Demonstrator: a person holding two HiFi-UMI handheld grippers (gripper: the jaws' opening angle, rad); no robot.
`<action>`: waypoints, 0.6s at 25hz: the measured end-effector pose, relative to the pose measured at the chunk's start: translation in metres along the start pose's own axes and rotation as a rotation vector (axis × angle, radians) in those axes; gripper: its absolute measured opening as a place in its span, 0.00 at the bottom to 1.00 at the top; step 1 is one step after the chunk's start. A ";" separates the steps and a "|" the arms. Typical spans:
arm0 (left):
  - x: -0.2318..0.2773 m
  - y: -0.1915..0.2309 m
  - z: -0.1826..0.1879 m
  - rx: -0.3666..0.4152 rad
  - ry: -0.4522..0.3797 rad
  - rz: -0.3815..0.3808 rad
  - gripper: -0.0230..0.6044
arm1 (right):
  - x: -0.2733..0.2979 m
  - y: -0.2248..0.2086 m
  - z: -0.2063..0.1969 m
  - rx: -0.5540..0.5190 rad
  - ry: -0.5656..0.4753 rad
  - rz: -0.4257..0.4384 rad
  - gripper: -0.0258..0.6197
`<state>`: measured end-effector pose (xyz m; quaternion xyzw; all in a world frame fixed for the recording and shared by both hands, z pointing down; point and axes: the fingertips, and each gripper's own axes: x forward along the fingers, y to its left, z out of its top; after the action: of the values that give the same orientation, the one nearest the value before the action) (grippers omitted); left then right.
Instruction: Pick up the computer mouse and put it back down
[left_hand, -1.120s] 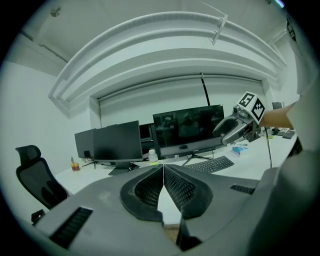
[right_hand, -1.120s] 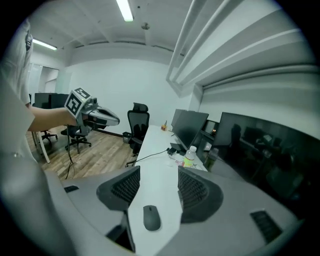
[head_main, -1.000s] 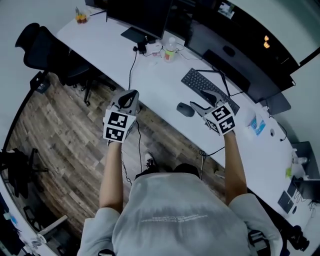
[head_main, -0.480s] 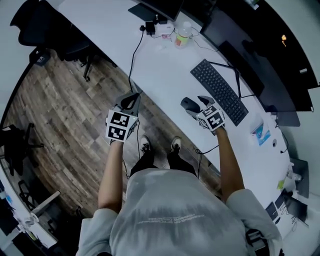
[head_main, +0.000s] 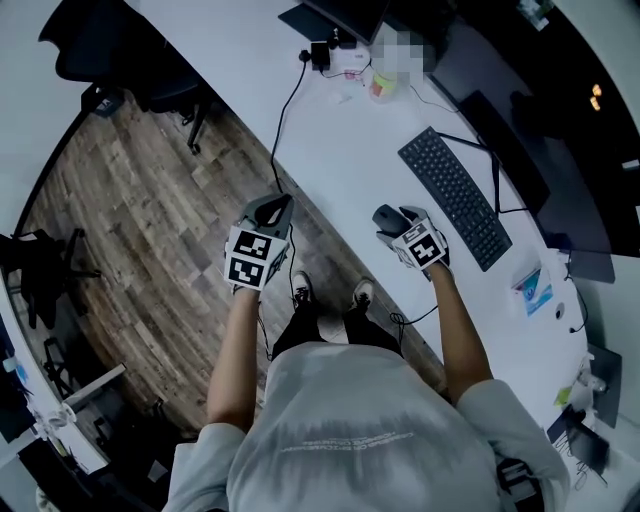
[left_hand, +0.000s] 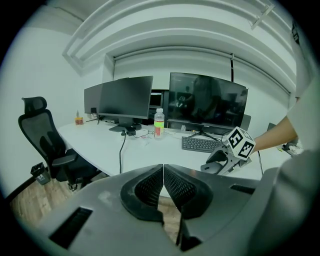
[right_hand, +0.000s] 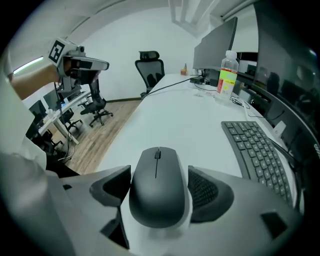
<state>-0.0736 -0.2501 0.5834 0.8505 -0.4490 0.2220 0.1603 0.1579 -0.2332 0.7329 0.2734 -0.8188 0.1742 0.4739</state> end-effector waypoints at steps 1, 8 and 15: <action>0.000 0.000 0.000 0.000 0.001 0.002 0.06 | 0.002 0.000 -0.001 0.003 -0.001 0.000 0.58; -0.004 0.000 0.002 0.001 0.001 0.013 0.06 | 0.000 -0.006 0.004 0.046 -0.088 -0.039 0.49; -0.006 -0.002 0.012 0.026 -0.010 0.005 0.06 | -0.002 -0.012 0.004 0.067 -0.090 -0.056 0.49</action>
<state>-0.0721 -0.2508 0.5704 0.8526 -0.4488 0.2240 0.1465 0.1631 -0.2445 0.7299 0.3191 -0.8250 0.1757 0.4321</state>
